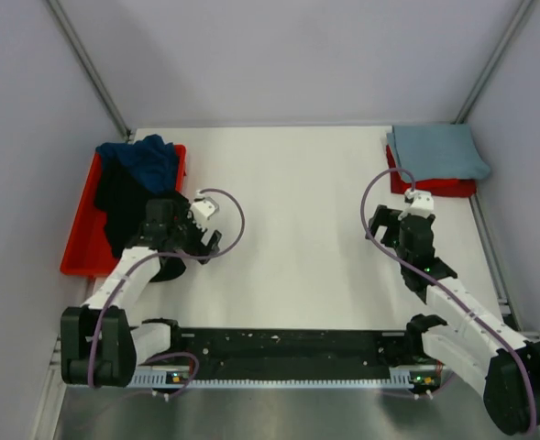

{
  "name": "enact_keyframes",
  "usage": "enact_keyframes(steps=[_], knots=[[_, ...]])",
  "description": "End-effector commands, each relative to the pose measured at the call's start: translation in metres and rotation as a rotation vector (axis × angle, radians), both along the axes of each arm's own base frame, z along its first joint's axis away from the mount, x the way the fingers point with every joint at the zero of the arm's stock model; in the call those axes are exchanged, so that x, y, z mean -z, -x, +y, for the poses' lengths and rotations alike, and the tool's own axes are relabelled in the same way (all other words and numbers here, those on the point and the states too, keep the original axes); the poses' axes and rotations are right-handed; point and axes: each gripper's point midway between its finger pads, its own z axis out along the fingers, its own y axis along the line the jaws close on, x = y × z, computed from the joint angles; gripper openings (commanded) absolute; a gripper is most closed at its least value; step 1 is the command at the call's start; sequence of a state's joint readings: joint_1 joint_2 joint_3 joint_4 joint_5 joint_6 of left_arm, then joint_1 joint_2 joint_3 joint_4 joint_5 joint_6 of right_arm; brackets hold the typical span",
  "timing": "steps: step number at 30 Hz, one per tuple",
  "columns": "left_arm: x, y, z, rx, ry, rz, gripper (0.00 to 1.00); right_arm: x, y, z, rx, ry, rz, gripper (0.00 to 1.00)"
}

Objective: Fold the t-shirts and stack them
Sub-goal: Grab crumpled tshirt from bin with the left arm

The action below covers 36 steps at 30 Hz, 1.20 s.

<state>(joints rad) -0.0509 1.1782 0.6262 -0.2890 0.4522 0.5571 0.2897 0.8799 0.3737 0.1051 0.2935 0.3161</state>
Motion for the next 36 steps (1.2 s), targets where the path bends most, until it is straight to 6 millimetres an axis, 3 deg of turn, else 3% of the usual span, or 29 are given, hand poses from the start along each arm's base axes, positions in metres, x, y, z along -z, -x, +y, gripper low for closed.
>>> enact_keyframes(steps=[1, 3, 5, 9, 11, 13, 14, 17, 18, 25, 30, 36], knots=[[-0.062, 0.003, -0.026, 0.144, 0.157, -0.161, 0.99, -0.011, -0.007, 0.0, 0.005, -0.006, -0.041, 0.99], [-0.101, -0.001, -0.03, 0.144, 0.199, -0.241, 0.99, -0.011, -0.008, 0.001, 0.001, -0.006, -0.037, 0.99], [-0.13, -0.024, -0.017, 0.008, 0.194, -0.263, 0.99, -0.01, -0.008, 0.001, 0.002, -0.003, -0.03, 0.99], [-0.161, -0.073, 0.034, -0.224, 0.069, -0.253, 0.99, -0.011, -0.009, 0.002, -0.003, -0.004, -0.028, 0.99], [-0.165, -0.095, 0.057, -0.314, 0.018, -0.198, 0.99, -0.011, -0.009, 0.002, -0.002, -0.002, -0.03, 0.99], [-0.15, -0.115, 0.077, -0.376, -0.028, -0.099, 0.99, -0.01, -0.009, 0.002, -0.001, -0.001, -0.029, 0.99], [-0.127, -0.125, 0.084, -0.392, -0.046, -0.008, 0.99, -0.01, -0.009, 0.002, -0.002, 0.0, -0.027, 0.99], [-0.096, -0.146, 0.101, -0.453, -0.053, 0.154, 0.9, -0.011, -0.01, 0.003, -0.005, -0.002, -0.027, 0.99], [-0.092, -0.155, 0.108, -0.48, -0.059, 0.171, 0.87, -0.01, -0.01, 0.003, -0.005, 0.0, -0.024, 0.99], [-0.074, -0.227, 0.153, -0.59, -0.067, 0.082, 0.86, -0.01, -0.01, 0.003, -0.005, 0.0, -0.023, 0.98], [-0.048, -0.254, 0.169, -0.615, -0.124, 0.113, 0.83, -0.011, -0.01, 0.004, -0.012, -0.001, -0.027, 0.98], [-0.018, -0.259, 0.175, -0.625, -0.158, 0.161, 0.71, -0.009, -0.01, 0.005, -0.018, 0.002, -0.021, 0.98]])
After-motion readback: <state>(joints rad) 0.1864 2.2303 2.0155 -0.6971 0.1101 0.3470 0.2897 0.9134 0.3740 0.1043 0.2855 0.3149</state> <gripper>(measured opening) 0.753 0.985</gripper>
